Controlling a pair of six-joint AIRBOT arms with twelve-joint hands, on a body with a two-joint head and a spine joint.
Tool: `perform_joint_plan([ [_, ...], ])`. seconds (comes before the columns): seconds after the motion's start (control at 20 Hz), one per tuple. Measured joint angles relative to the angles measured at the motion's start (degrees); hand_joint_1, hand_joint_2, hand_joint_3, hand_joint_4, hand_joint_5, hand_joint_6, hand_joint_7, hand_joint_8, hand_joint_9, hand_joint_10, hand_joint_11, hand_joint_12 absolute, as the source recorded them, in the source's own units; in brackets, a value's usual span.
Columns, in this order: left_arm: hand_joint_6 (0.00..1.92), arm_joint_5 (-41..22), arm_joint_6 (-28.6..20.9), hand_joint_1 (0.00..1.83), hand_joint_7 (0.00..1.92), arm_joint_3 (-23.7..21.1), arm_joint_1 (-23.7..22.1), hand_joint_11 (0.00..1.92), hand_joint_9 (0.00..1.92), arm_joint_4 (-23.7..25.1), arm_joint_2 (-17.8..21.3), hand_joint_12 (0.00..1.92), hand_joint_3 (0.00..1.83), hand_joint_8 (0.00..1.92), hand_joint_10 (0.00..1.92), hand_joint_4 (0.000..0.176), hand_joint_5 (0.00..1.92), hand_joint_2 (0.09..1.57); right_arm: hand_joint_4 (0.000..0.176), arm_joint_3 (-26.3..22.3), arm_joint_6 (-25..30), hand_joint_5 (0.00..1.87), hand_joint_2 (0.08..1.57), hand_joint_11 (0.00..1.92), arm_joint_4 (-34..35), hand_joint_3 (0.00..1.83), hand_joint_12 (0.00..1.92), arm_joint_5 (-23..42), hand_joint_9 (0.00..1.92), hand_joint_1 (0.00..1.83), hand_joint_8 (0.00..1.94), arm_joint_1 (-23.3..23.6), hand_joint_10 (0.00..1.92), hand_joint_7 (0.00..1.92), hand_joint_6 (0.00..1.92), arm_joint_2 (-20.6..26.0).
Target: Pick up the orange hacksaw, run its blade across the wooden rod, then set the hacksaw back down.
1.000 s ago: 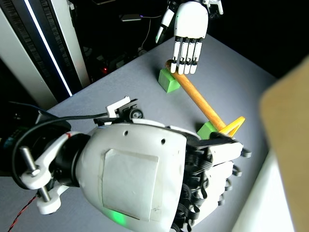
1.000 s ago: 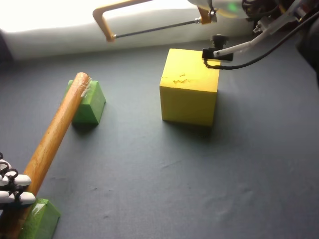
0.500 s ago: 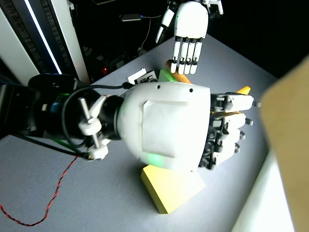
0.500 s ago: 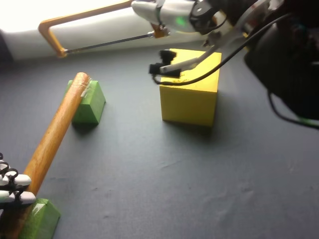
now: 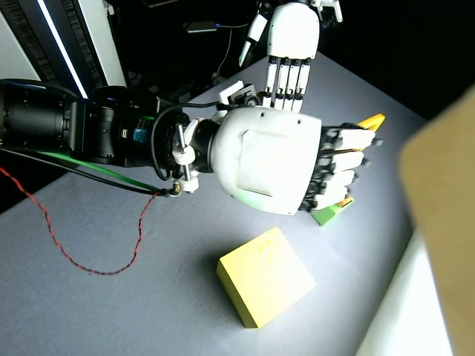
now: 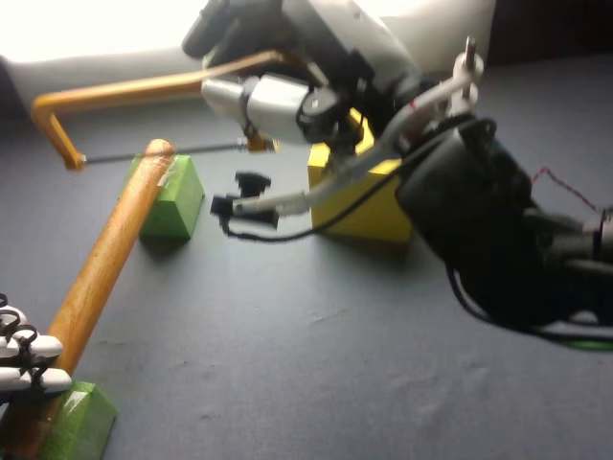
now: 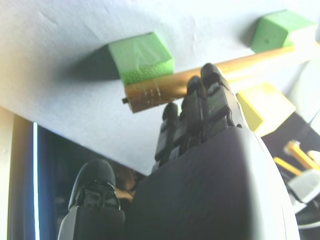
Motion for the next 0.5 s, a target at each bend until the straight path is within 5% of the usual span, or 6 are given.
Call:
perform_joint_plan([
  [0.5, 0.01, 0.0, 0.0, 0.00, 0.07, 0.2, 0.0, 0.00, 0.08, 0.0, -0.4, 0.24, 0.00, 0.01, 0.01, 0.000, 0.07, 1.26, 0.000, -2.9, -0.5, 0.84, 1.13, 0.90, 1.0, 0.00, 1.26, 3.3, 0.97, 1.37, 0.98, -5.2, 1.26, 0.95, 0.98, -0.6],
])
